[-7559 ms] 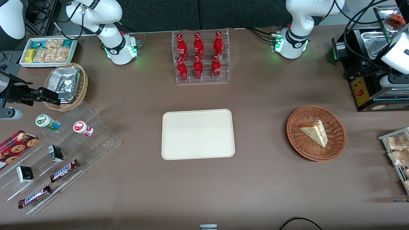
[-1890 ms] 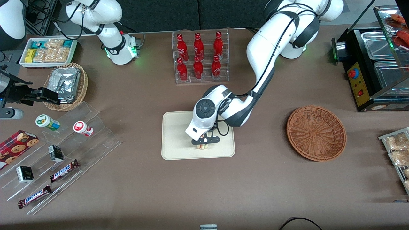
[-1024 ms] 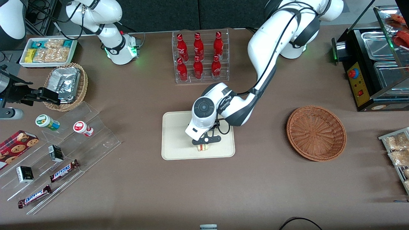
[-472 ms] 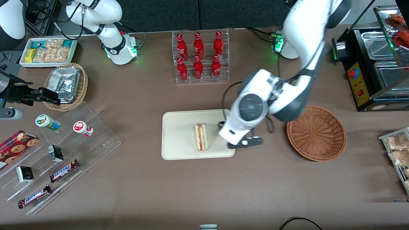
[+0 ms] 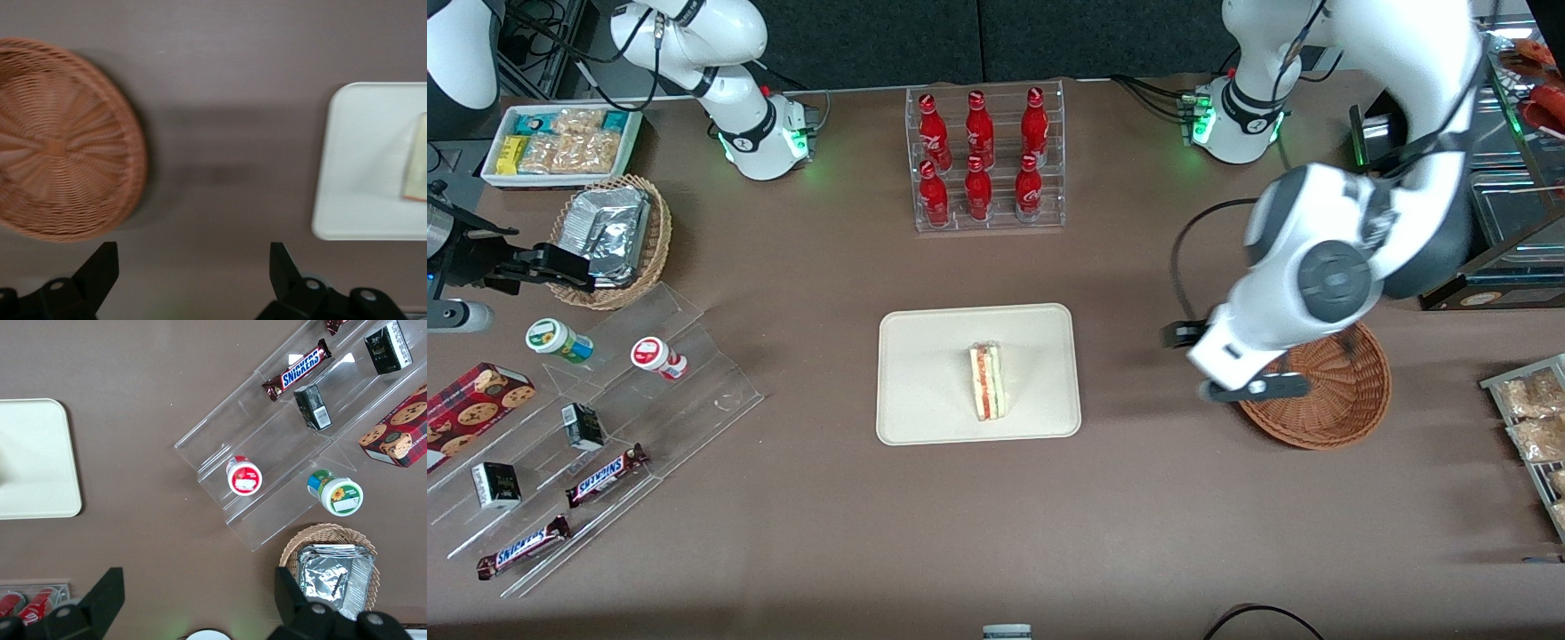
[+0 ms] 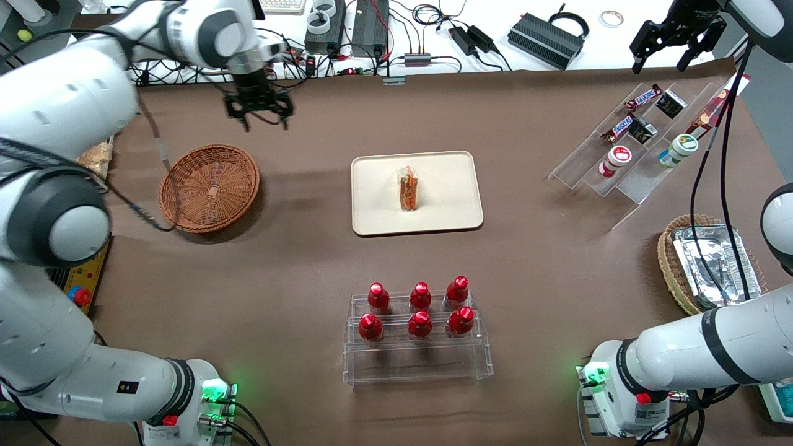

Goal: Place sandwich from basket to tray

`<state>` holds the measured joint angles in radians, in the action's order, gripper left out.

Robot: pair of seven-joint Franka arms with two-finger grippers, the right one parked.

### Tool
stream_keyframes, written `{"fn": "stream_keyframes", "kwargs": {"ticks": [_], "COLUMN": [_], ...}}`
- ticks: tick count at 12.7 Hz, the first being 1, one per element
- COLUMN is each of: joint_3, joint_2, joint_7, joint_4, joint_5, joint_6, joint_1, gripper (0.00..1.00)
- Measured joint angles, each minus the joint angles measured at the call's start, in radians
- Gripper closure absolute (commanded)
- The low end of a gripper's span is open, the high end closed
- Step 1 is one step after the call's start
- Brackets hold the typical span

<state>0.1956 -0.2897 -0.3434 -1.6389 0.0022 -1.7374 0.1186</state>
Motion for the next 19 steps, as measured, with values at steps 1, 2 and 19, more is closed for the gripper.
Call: {"fn": "stream_keyframes", "kwargs": {"ticks": [1,2,19], "joint_3": [-0.001,-0.002,-0.199], "joint_2": [0.046,0.091,0.392], "joint_7": [0.059,0.113,0.259], "joint_4": [-0.046,-0.079,-0.021], "joint_5": [-0.001,-0.005,-0.021], "joint_6": [-0.001,-0.001,0.183], "joint_1": [-0.043,-0.083,-0.077], "gripper": [0.00,0.00,0.00]}}
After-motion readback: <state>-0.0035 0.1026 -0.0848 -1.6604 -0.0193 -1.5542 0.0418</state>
